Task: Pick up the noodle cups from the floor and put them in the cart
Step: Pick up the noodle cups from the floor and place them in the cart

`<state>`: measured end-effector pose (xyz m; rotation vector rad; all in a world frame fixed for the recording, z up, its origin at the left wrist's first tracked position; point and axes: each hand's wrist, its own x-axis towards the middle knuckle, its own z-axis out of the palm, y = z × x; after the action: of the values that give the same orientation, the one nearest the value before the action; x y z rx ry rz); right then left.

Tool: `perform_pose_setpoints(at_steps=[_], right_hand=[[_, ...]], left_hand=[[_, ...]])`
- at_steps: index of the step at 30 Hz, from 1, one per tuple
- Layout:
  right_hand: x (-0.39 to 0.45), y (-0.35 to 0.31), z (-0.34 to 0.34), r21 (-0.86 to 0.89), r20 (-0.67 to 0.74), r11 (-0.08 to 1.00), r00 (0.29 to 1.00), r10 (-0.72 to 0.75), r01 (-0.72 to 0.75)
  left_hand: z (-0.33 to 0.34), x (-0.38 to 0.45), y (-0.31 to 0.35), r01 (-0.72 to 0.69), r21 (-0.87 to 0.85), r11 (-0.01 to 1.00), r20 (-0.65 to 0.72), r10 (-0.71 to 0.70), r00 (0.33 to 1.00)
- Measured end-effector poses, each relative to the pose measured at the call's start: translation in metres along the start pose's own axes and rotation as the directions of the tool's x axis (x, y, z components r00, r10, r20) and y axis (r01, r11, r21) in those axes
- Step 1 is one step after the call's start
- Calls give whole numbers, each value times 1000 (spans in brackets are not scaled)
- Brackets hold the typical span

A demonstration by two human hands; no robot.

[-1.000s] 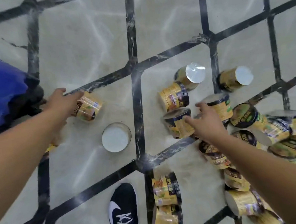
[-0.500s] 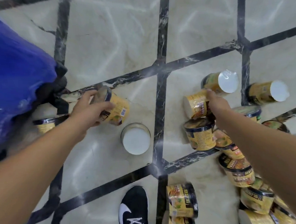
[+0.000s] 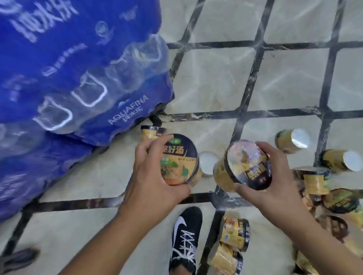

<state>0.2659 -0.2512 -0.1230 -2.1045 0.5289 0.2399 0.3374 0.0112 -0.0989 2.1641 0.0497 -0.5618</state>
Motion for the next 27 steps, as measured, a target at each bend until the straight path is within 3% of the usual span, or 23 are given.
perform_pose_setpoints(at_steps=[5,11,13,16,20,21,22,23,25,27], right_hand=[[-144,-115,-1,-86,67,946,950,-306,311],[-298,-264,29,-85,152,788,790,-594,609],[-342,-318,51,-62,222,703,696,-683,709],[-414,-390,95,22,297,541,511,-806,841],[-502,-462,179,142,370,429,355,-859,892],[-518,-476,204,162,395,432,343,-852,887],[-534,-488,228,182,420,448,343,-840,875],[-551,-499,253,196,444,472,351,-825,860],[-586,-519,300,212,458,467,335,-823,858],[-619,-527,340,216,452,388,261,-853,896]], left_hand=[[-79,-183,26,-35,44,998,-219,43,975],[-220,-419,28,90,68,994,-478,-47,877],[-270,-484,20,96,70,993,-563,-40,825],[-337,-574,-7,201,25,979,-646,-138,751],[-406,-680,-55,235,-44,971,-767,-184,615],[-421,-699,-78,235,-94,968,-765,-221,605],[-437,-720,-105,217,-118,969,-700,-236,674],[-446,-746,-125,244,-153,958,-665,-283,691],[-481,-780,-184,235,-300,925,-728,-381,570],[-508,-802,-206,246,-228,942,-701,-335,630]])
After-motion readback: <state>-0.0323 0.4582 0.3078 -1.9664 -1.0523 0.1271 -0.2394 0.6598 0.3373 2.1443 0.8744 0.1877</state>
